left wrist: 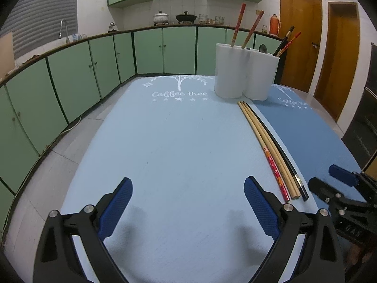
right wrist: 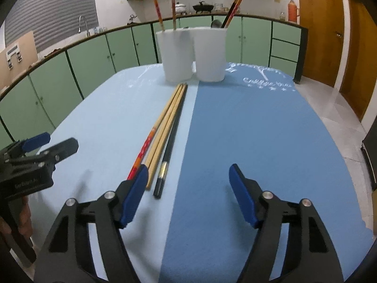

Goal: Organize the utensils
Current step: 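Move both open tools back down to the remaining chopsticks on the mat, then grasp a black chopstick with the right tool while the left tool grasps a red one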

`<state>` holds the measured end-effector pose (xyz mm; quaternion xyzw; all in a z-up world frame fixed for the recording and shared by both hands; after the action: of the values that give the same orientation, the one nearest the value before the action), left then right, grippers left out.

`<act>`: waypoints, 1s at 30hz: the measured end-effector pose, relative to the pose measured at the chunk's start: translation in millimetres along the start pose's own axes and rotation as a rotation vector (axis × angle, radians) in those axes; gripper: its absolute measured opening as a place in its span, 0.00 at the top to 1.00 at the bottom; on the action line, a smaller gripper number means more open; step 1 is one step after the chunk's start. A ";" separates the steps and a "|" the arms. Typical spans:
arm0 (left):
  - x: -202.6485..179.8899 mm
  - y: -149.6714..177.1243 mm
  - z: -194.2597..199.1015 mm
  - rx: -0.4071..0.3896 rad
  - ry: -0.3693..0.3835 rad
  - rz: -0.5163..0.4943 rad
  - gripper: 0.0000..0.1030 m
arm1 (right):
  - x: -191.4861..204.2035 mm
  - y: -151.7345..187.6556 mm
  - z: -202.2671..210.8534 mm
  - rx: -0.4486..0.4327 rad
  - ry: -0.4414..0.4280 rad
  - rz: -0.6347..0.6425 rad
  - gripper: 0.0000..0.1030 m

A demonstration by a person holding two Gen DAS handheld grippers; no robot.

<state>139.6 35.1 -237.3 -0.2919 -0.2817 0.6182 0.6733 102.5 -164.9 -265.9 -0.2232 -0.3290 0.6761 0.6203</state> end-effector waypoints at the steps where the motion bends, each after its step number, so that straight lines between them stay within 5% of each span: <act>1: -0.3 0.4 -0.2 0.001 0.002 -0.001 0.09 | 0.8 0.9 -0.3 0.001 0.005 -0.001 0.38; 24: 6.3 2.5 -1.3 0.003 0.018 0.028 0.09 | 22.8 12.0 -8.7 0.029 0.041 0.059 0.73; 30: -2.2 2.8 1.8 0.002 0.030 0.017 0.09 | 19.4 11.0 -8.1 0.037 0.015 0.037 0.94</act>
<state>136.1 33.2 -238.3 -0.3029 -0.2686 0.6196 0.6724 98.1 -144.5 -277.3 -0.2228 -0.3075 0.6918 0.6142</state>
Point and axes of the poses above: each gripper's, at about its wrist camera, not at the fingertips, and z roughly against the way its jaws point, x to its left, y to its underside, the point moved 7 cm from there along -z, roughly the way its jaws point, and after that the axes turned 2 degrees about -y, right-handed, at the moved point
